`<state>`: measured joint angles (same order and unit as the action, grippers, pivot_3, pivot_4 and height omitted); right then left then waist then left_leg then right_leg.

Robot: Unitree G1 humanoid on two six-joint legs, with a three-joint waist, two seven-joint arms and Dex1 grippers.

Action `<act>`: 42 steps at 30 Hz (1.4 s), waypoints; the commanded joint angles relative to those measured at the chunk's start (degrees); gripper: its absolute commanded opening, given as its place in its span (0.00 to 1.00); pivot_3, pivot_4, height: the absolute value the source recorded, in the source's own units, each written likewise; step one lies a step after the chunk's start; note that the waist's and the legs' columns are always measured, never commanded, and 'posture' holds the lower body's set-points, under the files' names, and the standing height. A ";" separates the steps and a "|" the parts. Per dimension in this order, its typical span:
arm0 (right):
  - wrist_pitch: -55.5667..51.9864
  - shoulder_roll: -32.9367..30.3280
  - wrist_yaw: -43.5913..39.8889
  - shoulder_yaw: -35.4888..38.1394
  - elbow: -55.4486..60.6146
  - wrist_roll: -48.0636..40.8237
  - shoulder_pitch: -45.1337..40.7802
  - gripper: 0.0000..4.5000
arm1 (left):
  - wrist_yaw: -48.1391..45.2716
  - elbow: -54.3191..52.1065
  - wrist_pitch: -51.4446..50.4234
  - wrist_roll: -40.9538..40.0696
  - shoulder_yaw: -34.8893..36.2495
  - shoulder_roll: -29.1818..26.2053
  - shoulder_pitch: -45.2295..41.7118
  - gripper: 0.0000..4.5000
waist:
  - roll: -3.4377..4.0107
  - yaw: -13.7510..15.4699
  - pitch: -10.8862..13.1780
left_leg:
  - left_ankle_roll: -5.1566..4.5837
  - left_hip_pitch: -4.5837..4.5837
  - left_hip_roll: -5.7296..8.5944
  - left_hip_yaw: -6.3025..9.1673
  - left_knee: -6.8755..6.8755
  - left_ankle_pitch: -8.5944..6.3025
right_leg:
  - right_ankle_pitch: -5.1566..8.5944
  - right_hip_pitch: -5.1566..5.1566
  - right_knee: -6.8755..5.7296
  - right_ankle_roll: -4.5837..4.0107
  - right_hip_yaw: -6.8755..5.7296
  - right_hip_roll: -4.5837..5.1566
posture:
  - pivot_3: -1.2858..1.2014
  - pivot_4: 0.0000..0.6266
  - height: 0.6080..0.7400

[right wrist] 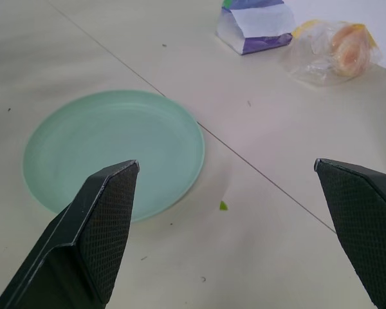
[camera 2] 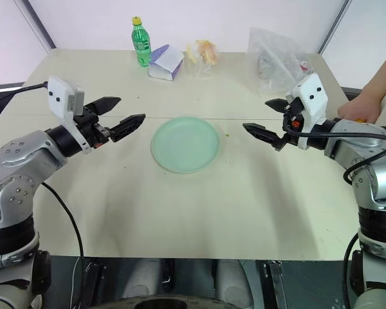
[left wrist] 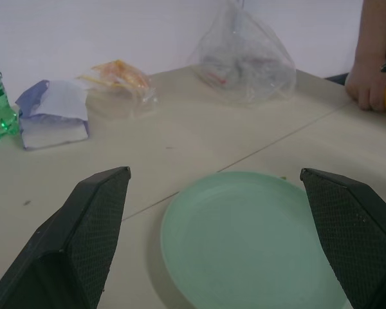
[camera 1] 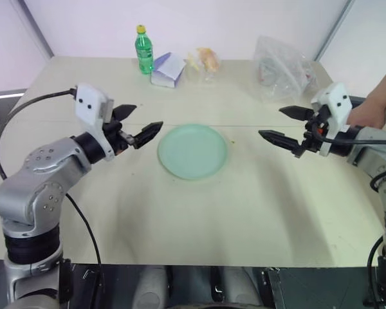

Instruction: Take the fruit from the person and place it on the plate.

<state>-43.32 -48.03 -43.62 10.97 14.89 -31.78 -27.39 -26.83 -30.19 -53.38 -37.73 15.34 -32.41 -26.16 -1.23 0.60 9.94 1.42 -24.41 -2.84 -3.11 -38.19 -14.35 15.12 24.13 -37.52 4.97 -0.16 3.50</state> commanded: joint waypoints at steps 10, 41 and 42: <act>0.33 -0.16 0.78 2.47 2.87 -0.74 0.20 1.00 | 0.88 -3.00 2.36 -3.21 1.77 -2.17 0.27 0.98 | 0.00 -0.04 0.00 | 0.00 0.00 0.00 0.00 0.00 0.00 | 0.00 0.00 0.00 0.00 0.00 -0.01 | 0.52 0.24 0.93; -0.15 -1.36 0.58 3.69 3.89 -1.97 1.80 1.00 | 0.74 -1.67 5.13 -4.21 0.13 -3.89 0.05 0.98 | 0.00 -0.01 0.00 | 0.00 0.00 0.00 0.00 0.01 0.00 | 0.00 0.00 0.02 -0.01 0.00 0.00 | 0.52 0.24 0.93; -0.13 -1.31 0.53 3.63 3.85 -1.99 1.81 1.00 | 0.82 -1.71 5.16 -4.23 0.14 -3.93 0.14 0.98 | 0.00 -0.01 0.00 | 0.00 0.00 0.00 0.00 0.01 0.00 | 0.00 0.00 0.02 -0.01 0.00 0.00 | 0.52 0.24 0.93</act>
<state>-43.92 -48.49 -42.86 12.30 17.15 -32.89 -25.23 -25.92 -30.39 -49.17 -41.32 14.27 -35.76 -25.53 -1.23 0.59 9.94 1.42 -24.41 -2.84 -3.11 -38.18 -14.35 15.12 24.14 -37.49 4.97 -0.16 3.50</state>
